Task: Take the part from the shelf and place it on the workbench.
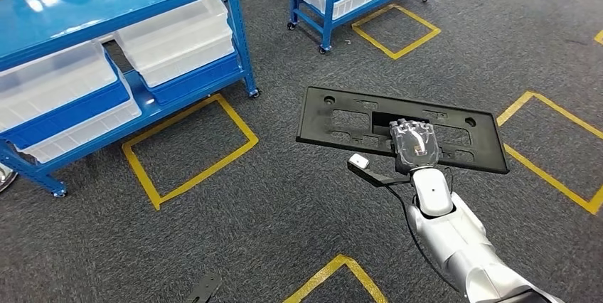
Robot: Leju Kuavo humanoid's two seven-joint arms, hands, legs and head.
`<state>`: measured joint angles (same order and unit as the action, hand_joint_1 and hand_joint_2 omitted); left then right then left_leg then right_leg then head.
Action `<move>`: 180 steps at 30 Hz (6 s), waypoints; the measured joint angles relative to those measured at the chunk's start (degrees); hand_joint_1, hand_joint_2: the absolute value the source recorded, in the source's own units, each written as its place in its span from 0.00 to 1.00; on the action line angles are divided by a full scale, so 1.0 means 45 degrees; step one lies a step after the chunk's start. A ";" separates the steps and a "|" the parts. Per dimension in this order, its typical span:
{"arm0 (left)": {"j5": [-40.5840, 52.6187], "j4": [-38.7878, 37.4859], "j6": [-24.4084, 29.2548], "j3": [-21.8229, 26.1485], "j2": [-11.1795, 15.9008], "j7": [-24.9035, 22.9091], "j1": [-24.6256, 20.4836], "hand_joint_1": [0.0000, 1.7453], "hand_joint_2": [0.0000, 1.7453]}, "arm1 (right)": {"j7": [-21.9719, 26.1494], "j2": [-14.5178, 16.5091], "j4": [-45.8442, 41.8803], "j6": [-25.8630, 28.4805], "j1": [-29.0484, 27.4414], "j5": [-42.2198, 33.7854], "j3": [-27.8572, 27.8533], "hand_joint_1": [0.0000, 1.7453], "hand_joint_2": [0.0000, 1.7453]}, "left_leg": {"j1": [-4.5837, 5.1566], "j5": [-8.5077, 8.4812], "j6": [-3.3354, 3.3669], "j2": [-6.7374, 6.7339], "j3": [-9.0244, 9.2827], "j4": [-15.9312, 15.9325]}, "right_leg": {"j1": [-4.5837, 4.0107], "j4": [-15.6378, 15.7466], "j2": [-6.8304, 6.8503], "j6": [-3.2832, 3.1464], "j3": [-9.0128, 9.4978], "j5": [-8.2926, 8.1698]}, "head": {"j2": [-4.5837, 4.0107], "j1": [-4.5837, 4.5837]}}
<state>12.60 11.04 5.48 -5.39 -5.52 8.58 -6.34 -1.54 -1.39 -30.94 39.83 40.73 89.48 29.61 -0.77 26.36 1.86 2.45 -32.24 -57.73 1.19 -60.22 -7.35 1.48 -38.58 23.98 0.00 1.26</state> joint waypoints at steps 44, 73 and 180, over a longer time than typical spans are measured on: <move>0.0306 0.0024 0.0010 0.0177 -0.0208 -0.0182 -0.0180 0.00 1.00 | -0.0164 -0.0098 0.0753 -0.0001 0.0826 0.0008 -0.0004 0.97 1.00 | 0.0088 -0.0049 0.0116 -0.1042 0.0024 0.0151 | 0.0023 -0.3454 0.1544 0.0124 -0.1674 0.1370 | 0.0000 -0.0106; 0.0454 0.0063 -0.0095 0.0236 -0.0367 -0.0202 -0.0156 0.00 1.00 | -0.0540 -0.0621 0.0716 -0.0011 0.0327 0.0010 -0.0004 0.97 1.00 | 0.0093 -0.0010 0.0090 -0.1393 -0.0125 0.0047 | 0.0050 -0.1722 0.1838 0.0233 -0.0649 0.0553 | 0.0000 -0.0165; 0.1052 0.0117 -0.0319 0.0751 -0.0270 -0.0851 -0.0130 0.00 1.00 | -0.1795 -0.0876 0.0477 -0.0006 -0.0159 0.0124 -0.0296 0.97 1.00 | 0.0019 0.0166 -0.0146 -0.1426 0.0143 0.0095 | -0.0113 0.0245 0.1869 -0.0251 0.0336 -0.0045 | 0.0000 -0.0488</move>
<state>17.33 11.56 4.04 -2.01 -6.73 4.75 -6.93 -9.61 -5.33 -28.80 39.80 40.02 90.03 28.28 -0.68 27.10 1.20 -3.97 -31.59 -57.30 0.68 -59.12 1.06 0.35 -37.07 23.78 0.00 -0.94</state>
